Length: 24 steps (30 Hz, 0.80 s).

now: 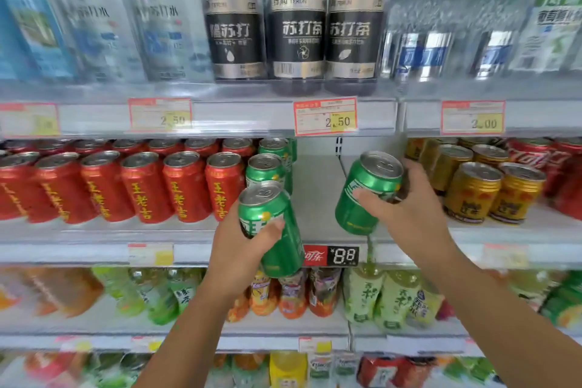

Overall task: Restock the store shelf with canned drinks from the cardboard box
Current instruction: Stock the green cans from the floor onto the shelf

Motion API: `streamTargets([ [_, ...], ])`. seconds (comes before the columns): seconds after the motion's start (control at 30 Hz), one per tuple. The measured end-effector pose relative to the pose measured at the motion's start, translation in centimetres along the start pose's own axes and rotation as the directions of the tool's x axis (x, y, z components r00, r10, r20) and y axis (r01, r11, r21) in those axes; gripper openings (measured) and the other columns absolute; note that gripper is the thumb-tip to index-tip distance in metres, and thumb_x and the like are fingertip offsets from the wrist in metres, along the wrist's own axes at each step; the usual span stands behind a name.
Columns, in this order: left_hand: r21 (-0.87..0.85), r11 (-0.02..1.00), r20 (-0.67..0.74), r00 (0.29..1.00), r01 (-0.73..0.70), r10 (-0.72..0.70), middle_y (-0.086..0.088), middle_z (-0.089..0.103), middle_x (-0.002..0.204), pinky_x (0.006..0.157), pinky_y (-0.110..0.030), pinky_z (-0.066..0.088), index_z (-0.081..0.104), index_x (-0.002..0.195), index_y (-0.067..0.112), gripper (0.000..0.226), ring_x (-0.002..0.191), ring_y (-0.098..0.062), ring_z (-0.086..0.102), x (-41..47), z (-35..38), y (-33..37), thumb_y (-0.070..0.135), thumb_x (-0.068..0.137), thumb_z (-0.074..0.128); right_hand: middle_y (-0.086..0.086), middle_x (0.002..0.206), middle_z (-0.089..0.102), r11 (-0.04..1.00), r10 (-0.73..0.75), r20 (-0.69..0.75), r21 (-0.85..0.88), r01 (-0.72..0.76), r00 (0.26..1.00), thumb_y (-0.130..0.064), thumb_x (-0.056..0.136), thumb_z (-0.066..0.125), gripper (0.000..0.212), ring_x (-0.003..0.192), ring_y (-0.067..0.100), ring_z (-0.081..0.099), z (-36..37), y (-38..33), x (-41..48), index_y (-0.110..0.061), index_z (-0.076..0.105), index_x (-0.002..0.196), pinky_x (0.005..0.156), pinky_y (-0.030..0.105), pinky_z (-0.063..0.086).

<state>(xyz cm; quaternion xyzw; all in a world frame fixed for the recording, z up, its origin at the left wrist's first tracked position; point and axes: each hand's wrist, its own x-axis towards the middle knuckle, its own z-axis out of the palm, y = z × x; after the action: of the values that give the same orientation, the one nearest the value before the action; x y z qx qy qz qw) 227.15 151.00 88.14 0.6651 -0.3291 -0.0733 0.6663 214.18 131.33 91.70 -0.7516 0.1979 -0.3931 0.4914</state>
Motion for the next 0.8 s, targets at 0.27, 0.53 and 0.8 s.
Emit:
streamTargets([
  [0.27, -0.012, 1.000, -0.047, 0.999, 0.001, -0.002, 0.004, 0.073, 0.102, 0.082, -0.040, 0.058, 0.062, 0.114, 0.027, 0.053, 0.095, -0.015, 0.070, 2.1, -0.5, -2.4, 0.054, 0.068, 0.065, -0.011, 0.103, 0.065, 0.995, 0.014, 0.042, -0.103, -0.009, 0.999, -0.035, 0.068, 0.084, 0.062, 0.090, -0.001, 0.062, 5.1, 4.2, 7.3, -0.020, 0.054, 0.121, 0.075, 0.022, 0.051],
  [0.53, -0.075, 0.997, -0.061, 0.998, -0.013, 0.008, -0.010, 0.072, 0.107, 0.087, -0.061, 0.053, 0.062, 0.118, 0.014, 0.060, 0.101, -0.031, 0.069, 2.7, -0.8, -3.8, 0.055, 0.074, 0.065, -0.008, 0.114, 0.058, 0.964, 0.129, 0.226, -0.255, -0.069, 0.966, -0.031, 0.070, 0.084, 0.077, 0.102, 0.011, 0.058, 5.2, 7.1, 9.8, -0.016, 0.039, 0.131, 0.087, 0.027, 0.044],
  [0.8, -0.086, 0.993, -0.112, 0.991, -0.076, 0.067, -0.015, 0.071, 0.106, 0.085, -0.061, 0.053, 0.063, 0.116, 0.010, 0.075, 0.101, -0.035, 0.067, 2.8, -0.3, -4.3, 0.071, 0.072, 0.067, 0.002, 0.125, 0.055, 0.919, 0.144, 0.204, -0.391, -0.054, 0.968, -0.040, 0.076, 0.078, 0.077, 0.114, 0.019, 0.055, 8.4, 8.3, 16.2, -0.007, 0.038, 0.133, 0.090, 0.024, 0.040],
])
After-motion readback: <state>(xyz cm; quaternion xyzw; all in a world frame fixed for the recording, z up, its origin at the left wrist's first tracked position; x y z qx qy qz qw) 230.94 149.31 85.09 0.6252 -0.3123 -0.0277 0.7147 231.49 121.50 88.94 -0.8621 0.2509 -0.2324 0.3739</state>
